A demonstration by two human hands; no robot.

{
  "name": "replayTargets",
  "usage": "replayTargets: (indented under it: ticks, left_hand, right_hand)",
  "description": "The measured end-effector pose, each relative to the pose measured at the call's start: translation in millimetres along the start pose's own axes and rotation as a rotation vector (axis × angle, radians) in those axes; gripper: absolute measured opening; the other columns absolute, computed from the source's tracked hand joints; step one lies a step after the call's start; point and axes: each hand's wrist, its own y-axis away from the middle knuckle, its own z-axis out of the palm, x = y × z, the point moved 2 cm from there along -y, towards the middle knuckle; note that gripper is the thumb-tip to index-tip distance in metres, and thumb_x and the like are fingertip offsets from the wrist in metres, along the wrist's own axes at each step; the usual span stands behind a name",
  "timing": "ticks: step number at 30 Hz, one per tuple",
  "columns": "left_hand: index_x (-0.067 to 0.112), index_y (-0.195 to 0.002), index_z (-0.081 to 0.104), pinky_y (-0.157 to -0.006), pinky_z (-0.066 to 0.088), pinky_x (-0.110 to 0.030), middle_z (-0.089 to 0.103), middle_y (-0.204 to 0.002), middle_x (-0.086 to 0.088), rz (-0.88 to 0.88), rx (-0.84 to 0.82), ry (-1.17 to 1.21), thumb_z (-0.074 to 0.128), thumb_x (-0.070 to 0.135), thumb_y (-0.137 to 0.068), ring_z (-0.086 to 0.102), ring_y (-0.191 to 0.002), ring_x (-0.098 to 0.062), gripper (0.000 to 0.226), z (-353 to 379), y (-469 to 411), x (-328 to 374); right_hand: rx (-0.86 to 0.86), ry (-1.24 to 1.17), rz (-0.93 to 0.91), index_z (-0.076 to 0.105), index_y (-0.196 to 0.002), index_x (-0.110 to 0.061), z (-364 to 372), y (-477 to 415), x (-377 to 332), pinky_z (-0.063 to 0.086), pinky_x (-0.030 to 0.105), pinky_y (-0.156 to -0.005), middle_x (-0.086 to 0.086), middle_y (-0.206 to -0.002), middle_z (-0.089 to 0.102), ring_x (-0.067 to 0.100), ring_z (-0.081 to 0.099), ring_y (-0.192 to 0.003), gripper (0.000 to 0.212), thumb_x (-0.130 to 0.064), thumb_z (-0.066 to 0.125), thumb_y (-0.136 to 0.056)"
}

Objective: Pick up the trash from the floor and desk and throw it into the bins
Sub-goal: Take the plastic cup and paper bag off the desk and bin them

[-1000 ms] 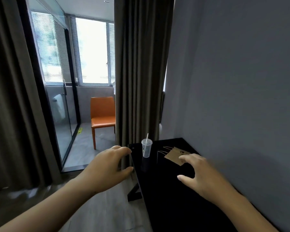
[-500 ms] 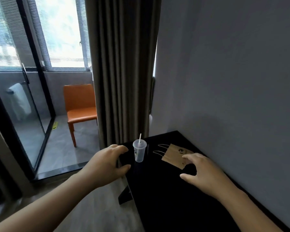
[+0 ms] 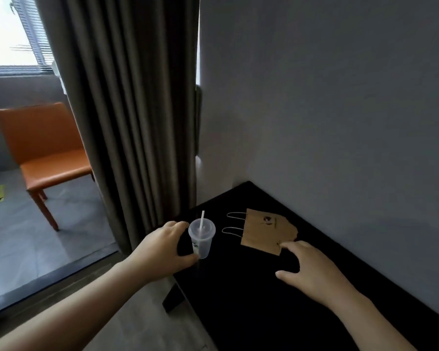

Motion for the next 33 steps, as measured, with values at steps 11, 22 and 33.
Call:
replayTargets:
  ticks: [11, 22, 33]
  left_hand:
    - [0.021, -0.138, 0.039, -0.093, 0.046, -0.028, 0.048, -0.133, 0.005, -0.003, -0.110, -0.023, 0.070, 0.060, -0.069, 0.053, -0.116, -0.014, 0.084, 36.5, -130.3, -50.3]
    - [0.020, -0.152, 0.011, -0.110, 0.032, -0.030, 0.019, -0.154, 0.004, -0.126, -0.346, -0.017, 0.071, 0.069, -0.062, 0.027, -0.140, -0.020, 0.119, 104.6, -199.3, -75.8]
    - [0.036, -0.148, 0.017, -0.112, 0.031, -0.035, 0.018, -0.153, 0.011, -0.054, -0.360, 0.107, 0.076, 0.064, -0.058, 0.022, -0.140, -0.017, 0.111, 139.5, -236.7, -79.9]
  right_hand:
    - [-0.115, -0.102, 0.125, 0.042, -0.139, -0.027, 38.8, -128.5, 27.3, 0.043, 0.022, -0.095, -0.009, -0.125, 0.050, 0.009, 0.048, -0.112, 0.066, -0.046, 0.069, -0.082]
    - [-0.240, -0.135, 0.225, 0.036, -0.142, -0.023, 75.0, -206.7, 57.8, 0.039, 0.022, -0.086, -0.001, -0.132, 0.045, 0.011, 0.042, -0.110, 0.071, -0.039, 0.071, -0.083]
    - [-0.257, -0.165, 0.346, 0.035, -0.143, -0.027, 103.5, -222.4, 74.2, 0.040, 0.032, -0.102, 0.000, -0.140, 0.040, 0.018, 0.040, -0.124, 0.073, -0.040, 0.072, -0.081]
